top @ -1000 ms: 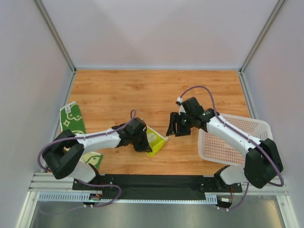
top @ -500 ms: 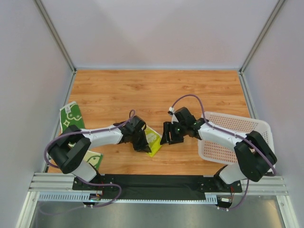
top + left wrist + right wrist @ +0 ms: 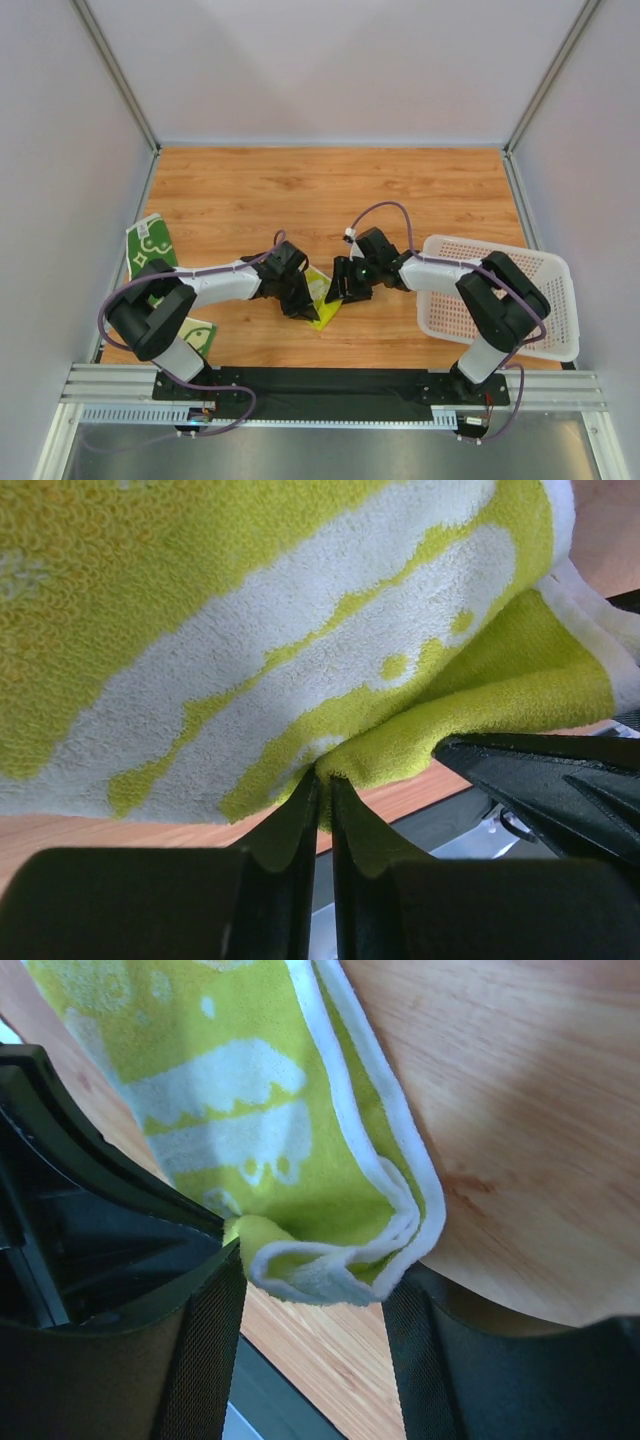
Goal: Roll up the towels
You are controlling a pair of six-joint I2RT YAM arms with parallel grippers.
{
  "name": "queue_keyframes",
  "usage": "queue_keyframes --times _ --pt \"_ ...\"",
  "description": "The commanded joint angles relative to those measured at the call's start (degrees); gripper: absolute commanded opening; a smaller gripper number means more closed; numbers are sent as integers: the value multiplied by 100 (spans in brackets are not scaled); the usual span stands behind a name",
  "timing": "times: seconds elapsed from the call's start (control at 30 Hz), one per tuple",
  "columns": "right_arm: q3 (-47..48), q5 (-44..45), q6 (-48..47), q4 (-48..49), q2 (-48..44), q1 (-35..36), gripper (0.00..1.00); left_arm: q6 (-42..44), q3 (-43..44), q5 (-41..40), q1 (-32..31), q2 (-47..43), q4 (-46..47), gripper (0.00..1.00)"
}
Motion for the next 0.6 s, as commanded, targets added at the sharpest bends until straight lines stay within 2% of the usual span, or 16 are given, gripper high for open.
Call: queue_keyframes --times 0.0,0.03,0.23,0.57 --pt "-21 75 179 572 327 24 55 200 -3 -181 20 196 -239 15" --pt "-38 67 197 599 363 15 54 200 -3 -163 20 196 -248 15" --pt "-135 224 207 590 416 24 29 244 -125 -102 152 56 -230 19" --pt "374 742 128 -349 539 6 23 446 -258 -470 178 -445 -722 25"
